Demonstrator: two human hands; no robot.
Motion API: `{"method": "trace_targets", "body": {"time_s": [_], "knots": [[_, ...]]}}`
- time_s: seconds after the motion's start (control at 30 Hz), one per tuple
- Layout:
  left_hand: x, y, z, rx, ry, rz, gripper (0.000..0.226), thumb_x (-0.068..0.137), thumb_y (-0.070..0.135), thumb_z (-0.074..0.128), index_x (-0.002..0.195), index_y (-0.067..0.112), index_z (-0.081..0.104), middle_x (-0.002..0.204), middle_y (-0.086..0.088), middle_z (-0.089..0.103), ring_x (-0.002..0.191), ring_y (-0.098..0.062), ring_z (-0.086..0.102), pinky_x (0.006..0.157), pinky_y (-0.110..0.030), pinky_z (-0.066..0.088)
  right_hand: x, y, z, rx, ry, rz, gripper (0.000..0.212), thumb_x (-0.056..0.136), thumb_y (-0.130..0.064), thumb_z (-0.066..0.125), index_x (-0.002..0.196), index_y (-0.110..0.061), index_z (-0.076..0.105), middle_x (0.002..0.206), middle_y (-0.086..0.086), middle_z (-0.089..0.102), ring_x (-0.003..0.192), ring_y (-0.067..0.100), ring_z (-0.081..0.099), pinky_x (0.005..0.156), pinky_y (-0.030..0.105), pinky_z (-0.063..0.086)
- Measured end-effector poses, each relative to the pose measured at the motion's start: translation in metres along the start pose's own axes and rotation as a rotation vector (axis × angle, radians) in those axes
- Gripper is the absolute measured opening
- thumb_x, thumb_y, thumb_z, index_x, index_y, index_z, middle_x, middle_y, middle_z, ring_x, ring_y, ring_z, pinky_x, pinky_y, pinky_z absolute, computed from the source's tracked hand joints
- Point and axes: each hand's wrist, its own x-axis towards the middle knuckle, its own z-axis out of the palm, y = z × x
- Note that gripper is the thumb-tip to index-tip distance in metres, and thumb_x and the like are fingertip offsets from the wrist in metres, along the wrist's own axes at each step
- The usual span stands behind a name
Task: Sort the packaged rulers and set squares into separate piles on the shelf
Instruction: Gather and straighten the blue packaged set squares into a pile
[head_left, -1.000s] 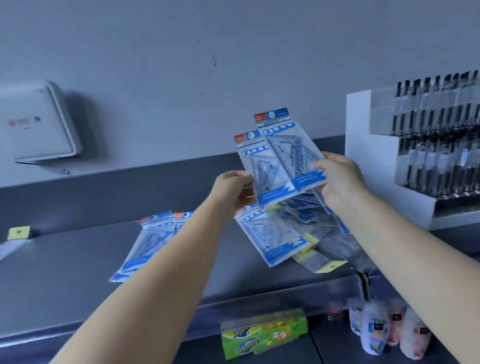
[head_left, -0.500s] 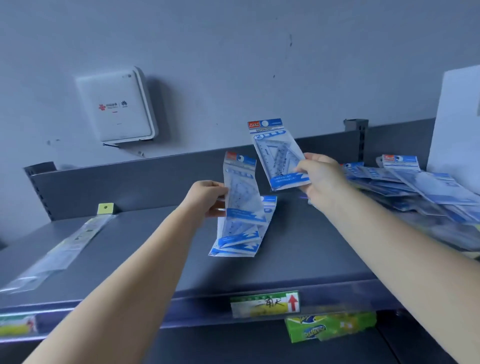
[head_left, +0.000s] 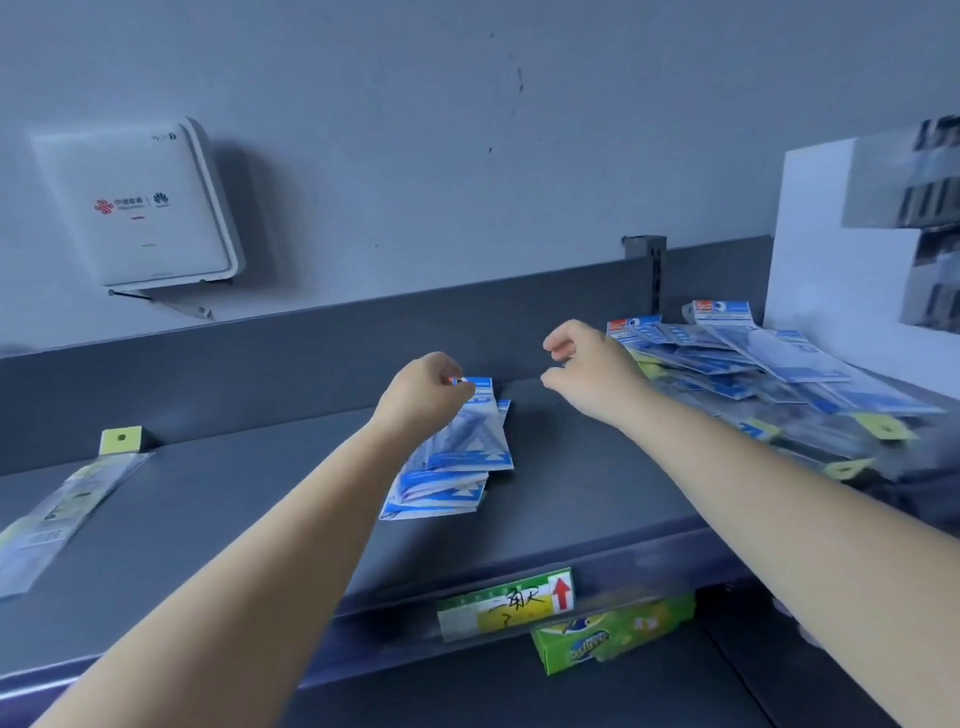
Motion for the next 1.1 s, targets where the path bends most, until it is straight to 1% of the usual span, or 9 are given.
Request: {"method": "trace_targets", "body": {"time_s": [0.33, 0.43, 0.5, 0.6, 0.73, 0.8, 0.87, 1.0, 1.1], "knots": [[0.008, 0.097, 0.100, 0.057, -0.187, 0.098, 0.024, 0.086, 0.032, 0.059, 0.105, 0.018, 0.058, 0.101, 0.002, 0.057, 0.084, -0.017, 0.053, 0.066, -0.025, 0.041, 0.000, 0.104, -0.117, -0.168, 0.142, 0.082, 0.025, 0.083, -0.007, 0.055, 0.107, -0.013, 0.059, 0.109, 0.000, 0.059, 0.097, 0.018, 0.053, 0.085, 0.027, 0.041], [0.011, 0.120, 0.124, 0.088, -0.219, 0.093, 0.027, 0.086, 0.033, 0.059, 0.107, 0.016, 0.057, 0.101, -0.001, 0.058, 0.087, -0.021, 0.055, 0.069, -0.026, 0.041, 0.004, 0.139, -0.149, -0.177, 0.157, 0.138, 0.024, 0.084, -0.006, 0.055, 0.107, -0.009, 0.059, 0.113, 0.006, 0.060, 0.106, 0.023, 0.054, 0.085, 0.028, 0.040], [0.015, 0.132, 0.137, 0.153, -0.240, 0.076, 0.030, 0.087, 0.037, 0.058, 0.104, 0.012, 0.058, 0.102, -0.005, 0.058, 0.093, -0.024, 0.055, 0.076, -0.027, 0.040, 0.009, 0.160, -0.165, -0.193, 0.131, 0.172, 0.025, 0.085, -0.011, 0.059, 0.109, -0.009, 0.058, 0.117, 0.009, 0.059, 0.107, 0.024, 0.054, 0.083, 0.026, 0.039], [0.019, 0.141, 0.152, 0.265, -0.263, 0.020, 0.035, 0.087, 0.044, 0.057, 0.087, 0.010, 0.055, 0.087, -0.005, 0.054, 0.079, -0.021, 0.050, 0.069, -0.026, 0.038, 0.016, 0.180, -0.178, -0.247, 0.039, 0.221, 0.037, 0.085, -0.028, 0.063, 0.117, -0.012, 0.054, 0.126, 0.008, 0.054, 0.113, 0.023, 0.052, 0.084, 0.027, 0.038], [0.021, 0.140, 0.162, 0.309, -0.227, -0.061, 0.059, 0.079, 0.054, 0.065, 0.108, 0.005, 0.057, 0.099, -0.007, 0.059, 0.089, -0.021, 0.052, 0.073, -0.027, 0.038, 0.024, 0.187, -0.176, -0.389, -0.190, 0.252, 0.060, 0.084, -0.051, 0.059, 0.127, -0.011, 0.046, 0.129, 0.008, 0.050, 0.118, 0.025, 0.049, 0.085, 0.030, 0.040], [0.021, 0.138, 0.162, 0.316, -0.217, -0.098, 0.049, 0.077, 0.057, 0.065, 0.078, 0.010, 0.051, 0.078, -0.001, 0.052, 0.074, -0.017, 0.048, 0.064, -0.026, 0.036, 0.029, 0.190, -0.172, -0.424, -0.229, 0.268, 0.065, 0.078, -0.059, 0.061, 0.121, -0.012, 0.047, 0.121, 0.007, 0.053, 0.114, 0.024, 0.052, 0.080, 0.029, 0.042], [0.020, 0.138, 0.160, 0.328, -0.207, -0.136, 0.058, 0.075, 0.059, 0.065, 0.060, 0.013, 0.033, 0.061, 0.000, 0.034, 0.055, -0.014, 0.033, 0.050, -0.025, 0.024, 0.033, 0.192, -0.171, -0.365, -0.193, 0.297, 0.072, 0.073, -0.056, 0.068, 0.123, -0.008, 0.047, 0.119, 0.009, 0.057, 0.112, 0.025, 0.054, 0.084, 0.032, 0.045], [0.022, 0.136, 0.156, 0.304, -0.225, -0.188, 0.059, 0.074, 0.054, 0.070, 0.056, 0.012, 0.032, 0.055, -0.001, 0.029, 0.050, -0.014, 0.025, 0.048, -0.023, 0.020, 0.040, 0.193, -0.171, -0.141, -0.101, 0.312, 0.027, 0.078, -0.025, 0.073, 0.078, -0.010, 0.050, 0.079, 0.005, 0.055, 0.075, 0.020, 0.055, 0.058, 0.028, 0.040], [0.023, 0.136, 0.155, 0.240, -0.223, -0.244, 0.049, 0.071, 0.049, 0.075, 0.074, 0.005, 0.055, 0.067, -0.006, 0.047, 0.057, -0.016, 0.040, 0.058, -0.026, 0.037, 0.046, 0.194, -0.168, -0.034, -0.024, 0.342, 0.013, 0.082, -0.012, 0.065, 0.081, -0.007, 0.053, 0.084, 0.011, 0.057, 0.075, 0.027, 0.054, 0.054, 0.026, 0.037]]}}
